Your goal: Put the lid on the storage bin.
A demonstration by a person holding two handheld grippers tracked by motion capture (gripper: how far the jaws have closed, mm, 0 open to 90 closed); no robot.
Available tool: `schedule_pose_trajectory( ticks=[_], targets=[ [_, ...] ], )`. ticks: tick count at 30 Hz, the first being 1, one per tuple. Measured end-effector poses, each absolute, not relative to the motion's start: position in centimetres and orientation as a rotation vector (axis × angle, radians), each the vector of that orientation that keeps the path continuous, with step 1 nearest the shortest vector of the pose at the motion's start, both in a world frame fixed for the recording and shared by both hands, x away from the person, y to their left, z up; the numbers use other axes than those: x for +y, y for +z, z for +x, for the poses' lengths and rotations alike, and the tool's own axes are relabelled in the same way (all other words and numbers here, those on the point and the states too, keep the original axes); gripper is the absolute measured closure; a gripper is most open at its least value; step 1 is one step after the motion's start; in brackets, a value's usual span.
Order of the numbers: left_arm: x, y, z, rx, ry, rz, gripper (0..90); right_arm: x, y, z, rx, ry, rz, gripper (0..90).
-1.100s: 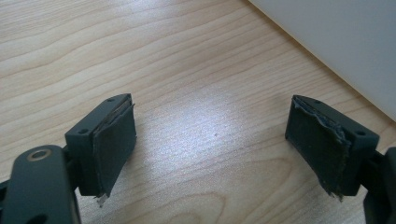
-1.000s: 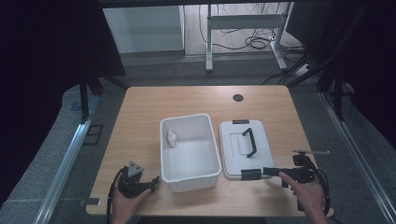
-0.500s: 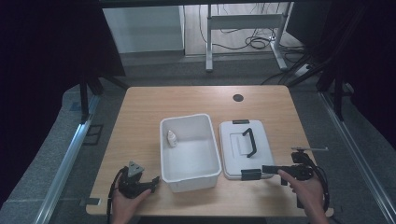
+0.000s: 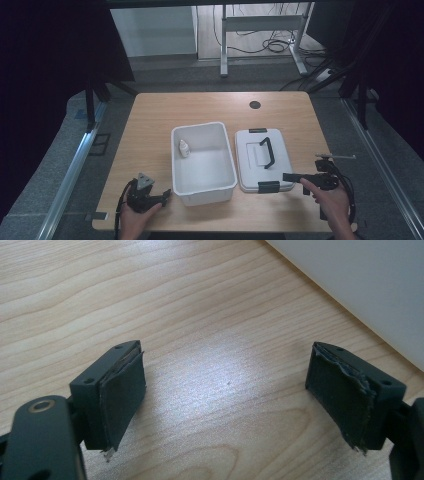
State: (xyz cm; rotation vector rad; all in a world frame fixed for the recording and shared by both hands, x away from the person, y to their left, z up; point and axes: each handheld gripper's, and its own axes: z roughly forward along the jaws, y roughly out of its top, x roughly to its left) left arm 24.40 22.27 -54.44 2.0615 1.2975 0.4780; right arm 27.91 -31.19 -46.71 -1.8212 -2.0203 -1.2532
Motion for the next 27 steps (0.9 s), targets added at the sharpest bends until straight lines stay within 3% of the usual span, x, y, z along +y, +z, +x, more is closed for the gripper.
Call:
schedule_pose_trajectory(
  ticks=[27],
  targets=[
    [22.1,-54.4,24.3,1.296,0.477,2.063,16.1,-30.7,-45.0,29.8,-2.027,-1.259,-1.824,39.8]
  ],
)
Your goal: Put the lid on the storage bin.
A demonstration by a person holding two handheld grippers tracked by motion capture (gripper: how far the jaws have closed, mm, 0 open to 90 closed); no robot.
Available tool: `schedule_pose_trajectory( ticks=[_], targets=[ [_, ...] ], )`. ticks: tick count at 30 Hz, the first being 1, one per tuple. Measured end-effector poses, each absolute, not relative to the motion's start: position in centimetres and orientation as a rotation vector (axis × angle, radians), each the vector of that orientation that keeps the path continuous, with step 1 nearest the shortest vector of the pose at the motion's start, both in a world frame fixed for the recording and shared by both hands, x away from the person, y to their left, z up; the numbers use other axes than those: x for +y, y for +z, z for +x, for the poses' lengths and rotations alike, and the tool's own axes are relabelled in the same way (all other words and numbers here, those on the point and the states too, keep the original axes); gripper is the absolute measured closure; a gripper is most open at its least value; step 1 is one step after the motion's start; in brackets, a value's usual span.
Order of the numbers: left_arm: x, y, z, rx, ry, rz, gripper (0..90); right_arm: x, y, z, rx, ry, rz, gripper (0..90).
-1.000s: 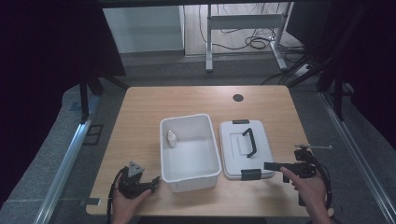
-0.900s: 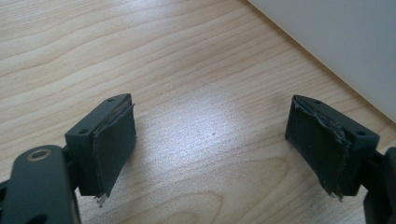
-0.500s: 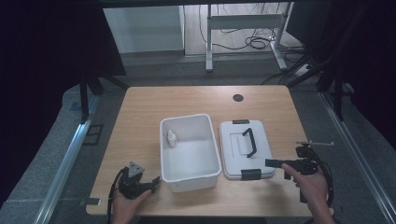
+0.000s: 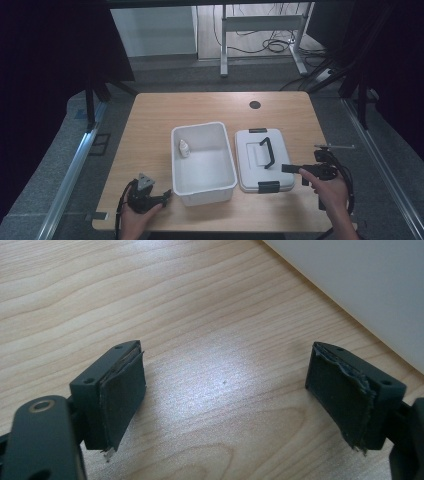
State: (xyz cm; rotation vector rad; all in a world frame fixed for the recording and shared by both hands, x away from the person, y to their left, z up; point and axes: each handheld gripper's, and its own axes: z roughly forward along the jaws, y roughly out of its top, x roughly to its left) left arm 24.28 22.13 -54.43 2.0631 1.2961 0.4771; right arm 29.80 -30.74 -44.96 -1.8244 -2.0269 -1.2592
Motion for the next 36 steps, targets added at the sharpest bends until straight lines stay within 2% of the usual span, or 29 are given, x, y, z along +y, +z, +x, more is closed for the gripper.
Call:
schedule_pose_trajectory(
  ticks=[16,36],
  targets=[
    [22.1,-54.4,24.2,1.292,0.474,2.065,16.1,-29.0,-44.0,33.0,-2.075,-1.099,-1.826,39.9],
    [22.1,-54.4,24.2,1.277,0.469,2.075,15.7,-27.6,-44.8,36.7,-2.075,-0.980,-1.863,42.1]
  ],
)
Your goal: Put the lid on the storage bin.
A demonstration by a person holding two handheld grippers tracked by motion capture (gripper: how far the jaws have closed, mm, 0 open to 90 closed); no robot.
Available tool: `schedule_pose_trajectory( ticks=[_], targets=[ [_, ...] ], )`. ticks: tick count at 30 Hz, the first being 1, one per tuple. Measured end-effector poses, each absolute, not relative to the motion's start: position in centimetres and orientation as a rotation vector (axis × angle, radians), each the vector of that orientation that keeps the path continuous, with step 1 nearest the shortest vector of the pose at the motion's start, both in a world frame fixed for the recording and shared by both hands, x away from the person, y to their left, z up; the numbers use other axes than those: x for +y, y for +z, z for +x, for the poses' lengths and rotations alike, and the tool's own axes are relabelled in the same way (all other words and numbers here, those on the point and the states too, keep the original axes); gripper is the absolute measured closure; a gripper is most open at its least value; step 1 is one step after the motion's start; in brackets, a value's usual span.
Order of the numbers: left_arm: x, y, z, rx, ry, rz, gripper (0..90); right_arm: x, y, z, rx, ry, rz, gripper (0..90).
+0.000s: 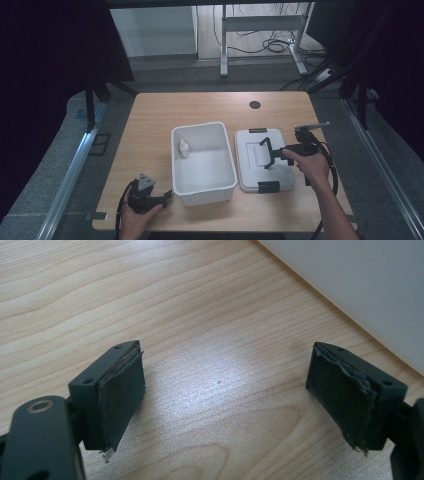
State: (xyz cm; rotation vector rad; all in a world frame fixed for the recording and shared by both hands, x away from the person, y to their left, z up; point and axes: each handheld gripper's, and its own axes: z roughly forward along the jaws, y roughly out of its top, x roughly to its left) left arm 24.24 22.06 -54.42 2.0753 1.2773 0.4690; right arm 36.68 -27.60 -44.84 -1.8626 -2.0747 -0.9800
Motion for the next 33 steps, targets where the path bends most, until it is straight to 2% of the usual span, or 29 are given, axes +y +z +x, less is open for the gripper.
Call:
schedule_pose_trajectory(
  ticks=[8,13,23,28,33],
  targets=[
    [22.1,-54.4,24.2,1.276,0.468,2.075,15.7,-26.9,-45.0,38.0,-2.100,-0.906,-1.858,46.1],
    [22.0,-54.4,24.2,1.275,0.468,2.076,15.7,-26.7,-44.9,38.9,-2.111,-0.849,-1.840,57.8],
    [22.0,-54.4,24.2,1.273,0.467,2.077,15.7,-25.6,-44.6,40.6,-2.168,-0.745,-1.827,64.4],
    [22.0,-54.4,24.2,1.273,0.467,2.077,15.7,-25.5,-45.2,41.3,-2.182,-0.711,-1.846,73.1],
    [22.0,-54.4,24.2,1.273,0.467,2.077,15.7,-25.5,-45.6,41.7,-2.186,-0.680,-1.860,77.1]
  ],
)
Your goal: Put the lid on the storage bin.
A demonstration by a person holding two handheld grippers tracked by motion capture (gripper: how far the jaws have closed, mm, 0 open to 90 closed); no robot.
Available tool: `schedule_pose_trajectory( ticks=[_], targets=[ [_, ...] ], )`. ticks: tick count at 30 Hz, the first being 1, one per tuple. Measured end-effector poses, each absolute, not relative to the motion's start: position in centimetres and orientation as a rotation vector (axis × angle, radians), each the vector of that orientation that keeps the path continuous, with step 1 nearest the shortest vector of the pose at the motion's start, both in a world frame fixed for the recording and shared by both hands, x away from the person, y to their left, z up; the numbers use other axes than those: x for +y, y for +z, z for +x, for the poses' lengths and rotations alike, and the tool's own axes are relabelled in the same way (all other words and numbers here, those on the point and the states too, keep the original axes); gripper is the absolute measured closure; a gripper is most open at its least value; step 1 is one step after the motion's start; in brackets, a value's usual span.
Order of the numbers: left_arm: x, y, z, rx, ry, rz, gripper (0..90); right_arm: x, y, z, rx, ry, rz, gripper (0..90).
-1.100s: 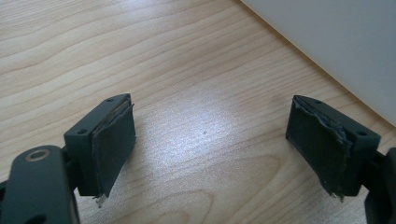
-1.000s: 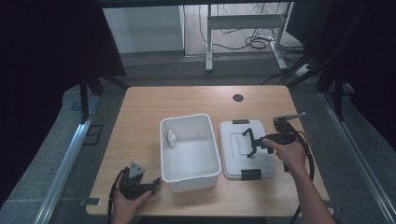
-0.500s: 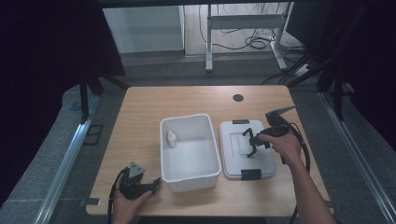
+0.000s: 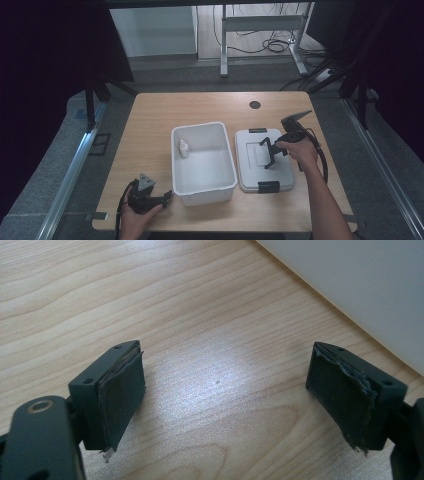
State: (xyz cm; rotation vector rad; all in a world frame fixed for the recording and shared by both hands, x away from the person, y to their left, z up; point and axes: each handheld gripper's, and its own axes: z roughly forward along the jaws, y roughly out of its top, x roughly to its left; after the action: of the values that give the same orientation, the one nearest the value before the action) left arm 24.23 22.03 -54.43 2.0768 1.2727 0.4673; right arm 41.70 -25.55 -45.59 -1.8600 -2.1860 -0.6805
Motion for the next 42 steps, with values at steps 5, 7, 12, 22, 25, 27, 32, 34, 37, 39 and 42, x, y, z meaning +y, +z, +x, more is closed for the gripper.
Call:
schedule_pose_trajectory(
  ticks=[5,7,12,22,25,27,32,34,37,39,42],
  targets=[
    [22.0,-54.4,24.2,1.274,0.469,2.075,15.7,-25.1,-45.9,41.9,-2.181,-0.640,-1.867,80.9],
    [22.0,-54.4,24.2,1.273,0.469,2.075,15.7,-24.8,-46.1,42.0,-2.174,-0.621,-1.875,81.9],
    [22.0,-54.4,24.2,1.273,0.469,2.076,15.7,-24.7,-46.1,42.1,-2.144,-0.603,-1.897,83.0],
    [22.0,-54.4,24.2,1.270,0.467,2.077,15.7,-24.7,-46.1,41.9,-2.084,-0.629,-1.945,83.9],
    [21.9,-54.4,24.2,1.270,0.467,2.078,15.7,-24.5,-46.0,41.9,-2.071,-0.633,-1.951,84.0],
    [21.9,-54.4,24.2,1.270,0.467,2.077,15.7,-24.5,-45.9,41.9,-2.060,-0.645,-1.949,84.1],
    [21.9,-54.4,24.2,1.269,0.467,2.078,15.7,-24.5,-45.1,41.8,-2.057,-0.666,-1.941,84.3],
    [21.9,-54.4,24.2,1.269,0.466,2.079,15.7,-24.6,-44.7,41.7,-2.052,-0.683,-1.938,84.4],
    [21.9,-54.4,24.2,1.268,0.467,2.079,15.7,-24.7,-44.1,41.6,-2.060,-0.696,-1.934,84.3],
    [21.9,-54.4,24.2,1.268,0.467,2.079,15.7,-24.7,-43.7,41.5,-2.060,-0.703,-1.933,84.3],
    [21.9,-54.4,24.2,1.268,0.467,2.079,15.7,-24.7,-43.2,41.3,-2.070,-0.720,-1.924,84.3]
  ],
)
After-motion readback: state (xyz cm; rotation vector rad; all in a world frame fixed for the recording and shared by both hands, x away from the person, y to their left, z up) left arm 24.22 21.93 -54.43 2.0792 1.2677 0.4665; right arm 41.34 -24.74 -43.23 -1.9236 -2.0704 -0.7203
